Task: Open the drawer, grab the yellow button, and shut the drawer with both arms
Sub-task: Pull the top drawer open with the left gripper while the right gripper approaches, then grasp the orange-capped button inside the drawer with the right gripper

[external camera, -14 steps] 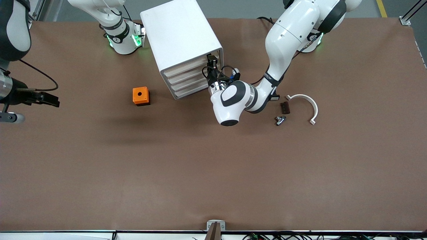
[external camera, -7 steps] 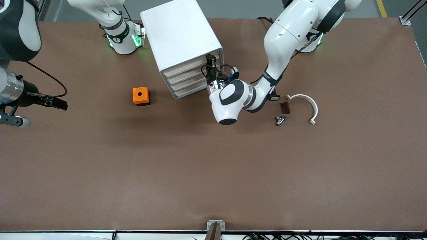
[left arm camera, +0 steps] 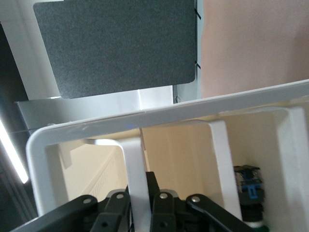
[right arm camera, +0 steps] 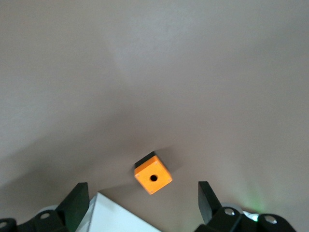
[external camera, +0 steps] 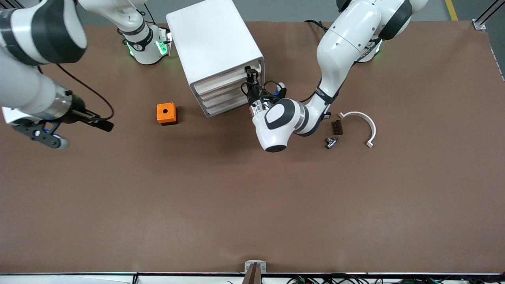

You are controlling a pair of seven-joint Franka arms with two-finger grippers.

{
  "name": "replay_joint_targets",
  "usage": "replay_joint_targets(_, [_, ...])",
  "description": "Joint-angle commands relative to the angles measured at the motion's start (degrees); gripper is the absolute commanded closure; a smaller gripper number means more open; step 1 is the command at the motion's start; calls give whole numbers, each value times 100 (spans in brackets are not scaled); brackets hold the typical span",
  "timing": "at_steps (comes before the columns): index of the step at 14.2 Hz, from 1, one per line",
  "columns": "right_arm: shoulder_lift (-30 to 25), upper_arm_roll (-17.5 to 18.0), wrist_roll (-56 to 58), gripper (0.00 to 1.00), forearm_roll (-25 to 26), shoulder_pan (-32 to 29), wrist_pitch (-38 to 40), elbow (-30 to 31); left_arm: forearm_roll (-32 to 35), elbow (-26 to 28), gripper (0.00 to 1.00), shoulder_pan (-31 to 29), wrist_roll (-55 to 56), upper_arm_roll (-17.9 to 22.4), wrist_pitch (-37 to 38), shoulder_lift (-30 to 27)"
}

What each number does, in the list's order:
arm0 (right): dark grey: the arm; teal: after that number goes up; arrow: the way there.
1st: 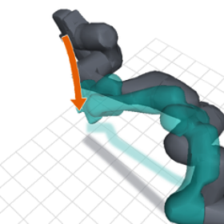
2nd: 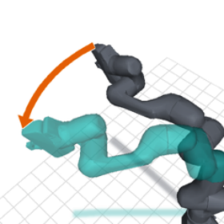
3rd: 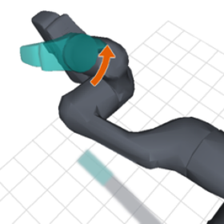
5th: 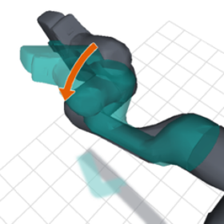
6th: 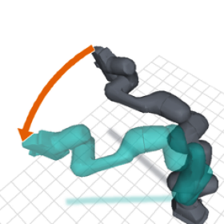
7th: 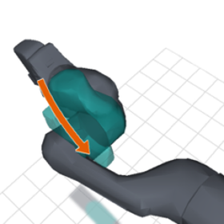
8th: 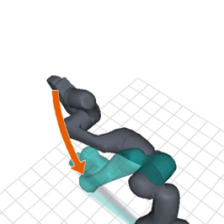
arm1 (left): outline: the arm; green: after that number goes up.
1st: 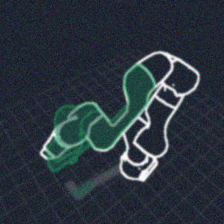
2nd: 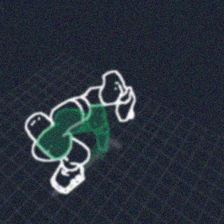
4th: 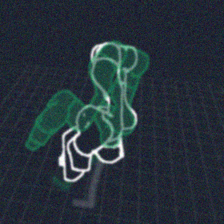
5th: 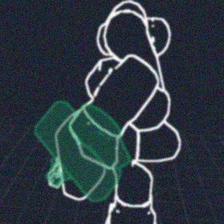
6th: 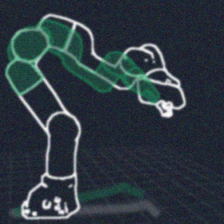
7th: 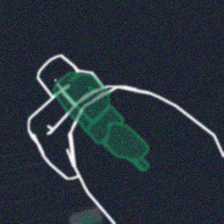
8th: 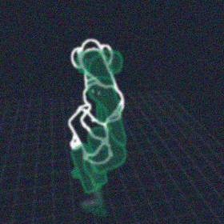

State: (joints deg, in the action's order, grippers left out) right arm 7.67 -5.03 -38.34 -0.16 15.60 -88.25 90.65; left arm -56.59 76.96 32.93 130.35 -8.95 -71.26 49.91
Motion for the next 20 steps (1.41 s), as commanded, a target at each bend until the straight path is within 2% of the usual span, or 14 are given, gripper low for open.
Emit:
replay_joint_targets(1, [-117,-42,-787,0,-54,485,1,110,-133,-40,91,-383,-106,7,42,18])
replay_joint_targets(4, [-90,-51,-1605,0,-352,908,-357,381,-107,-49,89,-629,-115,33,33,71])
replay_joint_targets(6, [-108,-51,-2061,0,-370,1242,-648,585,-107,-58,88,-744,-115,51,33,97])
replay_joint_targets(17, [217,-51,-4971,0,-388,2938,-1642,594,-98,-67,86,-1201,-159,60,24,141])
replay_joint_targets(19, [348,-51,-5419,0,-388,3219,-1817,594,-116,-75,81,-1236,-176,60,24,150])
replay_joint_targets(20, [427,-51,-5639,0,-379,3325,-1905,594,-124,-75,66,-1254,-194,60,7,150])
